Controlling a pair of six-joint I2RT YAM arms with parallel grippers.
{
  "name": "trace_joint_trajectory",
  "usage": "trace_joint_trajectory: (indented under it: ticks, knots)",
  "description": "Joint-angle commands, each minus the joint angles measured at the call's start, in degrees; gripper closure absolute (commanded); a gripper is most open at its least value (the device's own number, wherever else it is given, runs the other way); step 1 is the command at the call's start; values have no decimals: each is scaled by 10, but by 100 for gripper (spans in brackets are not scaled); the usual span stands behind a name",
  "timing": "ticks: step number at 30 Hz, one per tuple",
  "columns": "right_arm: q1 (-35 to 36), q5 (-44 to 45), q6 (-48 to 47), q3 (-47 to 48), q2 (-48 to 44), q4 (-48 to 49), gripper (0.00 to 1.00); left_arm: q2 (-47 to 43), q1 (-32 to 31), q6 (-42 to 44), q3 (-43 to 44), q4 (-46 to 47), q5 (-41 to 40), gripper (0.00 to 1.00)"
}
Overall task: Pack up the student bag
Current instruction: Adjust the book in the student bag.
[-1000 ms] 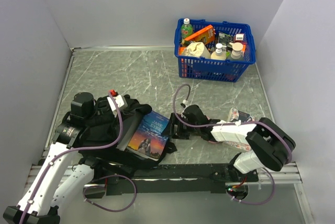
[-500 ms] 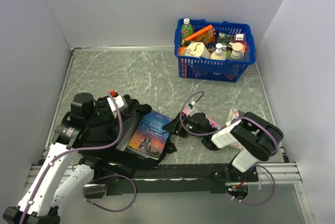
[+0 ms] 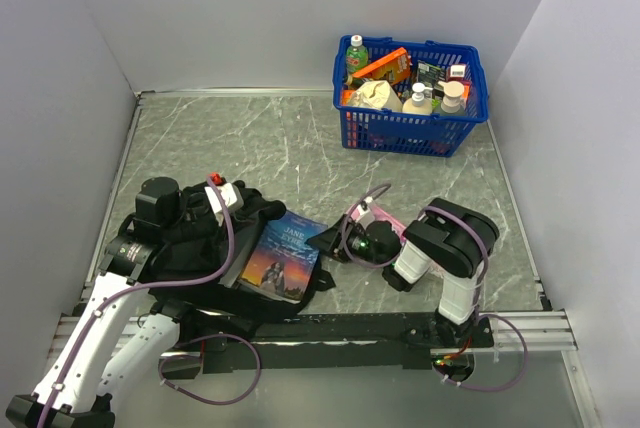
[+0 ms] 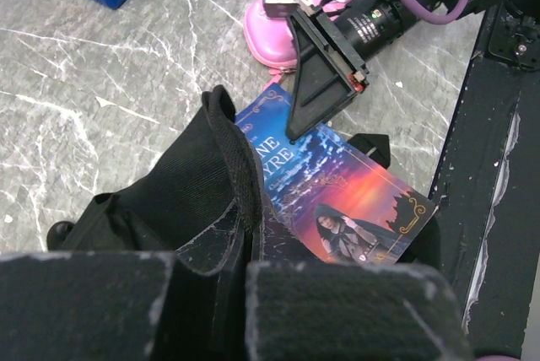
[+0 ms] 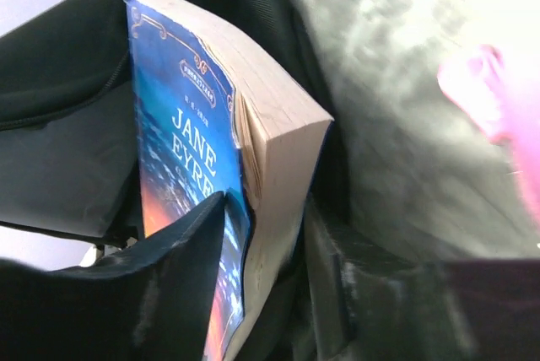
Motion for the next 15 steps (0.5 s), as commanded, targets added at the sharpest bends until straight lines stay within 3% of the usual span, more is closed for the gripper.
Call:
trace_joint_trajectory:
  ticks: [1,5,7,12,13,14,15]
  knots:
    - [4,-13,8,19,24,173,43,-2,2,13,29,18,15,99]
    - [6,-16,-22,36,-32,105,40,-2,2,9,28,23,15,99]
    - [6,-19,-33,40,-42,93,44,0,2,6,29,27,15,99]
    - [4,-34,-49,49,-98,75,76,1,3,7,38,23,1,99]
    - [4,-44,-56,52,-117,57,83,0,3,7,38,23,-5,99]
    - [4,-47,-78,64,-165,-17,99,0,3,7,37,26,-10,99]
    - [4,-47,-92,68,-191,-51,100,-2,3,5,35,30,-16,99]
